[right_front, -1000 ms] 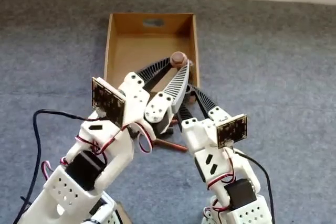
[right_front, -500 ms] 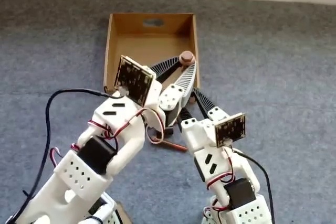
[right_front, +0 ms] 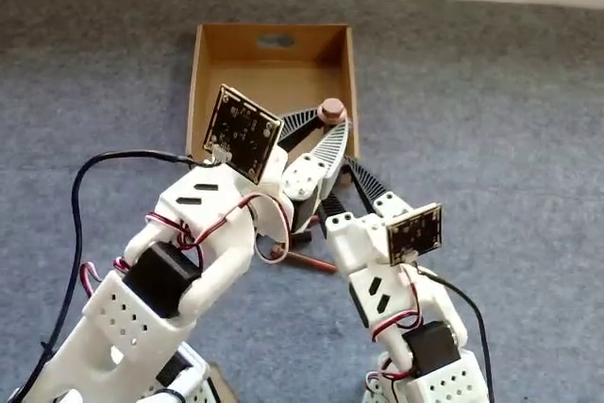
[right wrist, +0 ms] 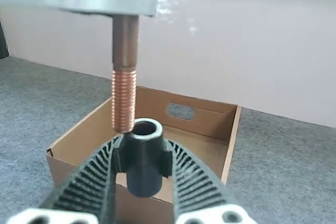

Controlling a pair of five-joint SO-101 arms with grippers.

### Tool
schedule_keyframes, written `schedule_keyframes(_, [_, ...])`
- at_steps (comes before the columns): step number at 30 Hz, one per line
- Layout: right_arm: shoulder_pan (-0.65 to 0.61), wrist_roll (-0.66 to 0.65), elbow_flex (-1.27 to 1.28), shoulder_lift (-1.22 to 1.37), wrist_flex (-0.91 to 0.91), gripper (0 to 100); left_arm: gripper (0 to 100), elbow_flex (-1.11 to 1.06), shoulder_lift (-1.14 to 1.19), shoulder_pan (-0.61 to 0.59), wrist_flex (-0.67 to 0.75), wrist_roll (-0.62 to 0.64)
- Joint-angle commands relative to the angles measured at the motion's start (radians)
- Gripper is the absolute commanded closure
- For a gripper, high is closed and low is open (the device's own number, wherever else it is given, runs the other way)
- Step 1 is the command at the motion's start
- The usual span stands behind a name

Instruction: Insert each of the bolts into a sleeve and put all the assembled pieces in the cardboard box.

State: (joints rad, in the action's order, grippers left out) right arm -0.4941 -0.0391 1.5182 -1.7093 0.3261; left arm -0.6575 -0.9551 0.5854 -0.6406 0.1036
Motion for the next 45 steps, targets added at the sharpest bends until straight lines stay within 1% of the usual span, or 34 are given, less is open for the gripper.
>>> schedule_keyframes(1, [-0.002, -0.011, -0.01, -0.016, -0.004, 99.2, 99, 0.047, 0.005, 0.013, -0.003, -0.008])
schedule_keyframes(6, [-0.002, -0.011, -0.01, -0.016, -0.004, 99.2, 99, 0.024, 0.005, 0.013, 0.035, -0.006])
schedule_keyframes(10, [-0.002, -0.011, -0.01, -0.016, -0.004, 99.2, 99, -0.053, 0.005, 0.013, 0.144, -0.008])
schedule_keyframes(13, [-0.002, -0.011, -0.01, -0.016, -0.004, 99.2, 99, -0.082, 0.005, 0.015, 0.183, -0.008])
schedule_keyframes(26, [-0.002, -0.011, -0.01, -0.016, -0.002, 99.2, 99, -0.085, 0.005, 0.015, 0.176, -0.008])
schedule_keyframes(30, [-0.002, -0.011, -0.01, -0.016, -0.002, 99.2, 99, -0.081, -0.004, 0.005, 0.098, -0.006])
schedule_keyframes(34, [-0.002, -0.011, 0.01, -0.016, -0.005, 99.2, 99, -0.085, -0.004, 0.004, 0.054, -0.006])
schedule_keyframes(45, [-0.001, -0.011, 0.027, -0.024, -0.005, 99.2, 99, -0.157, -0.005, 0.004, 0.048, -0.009])
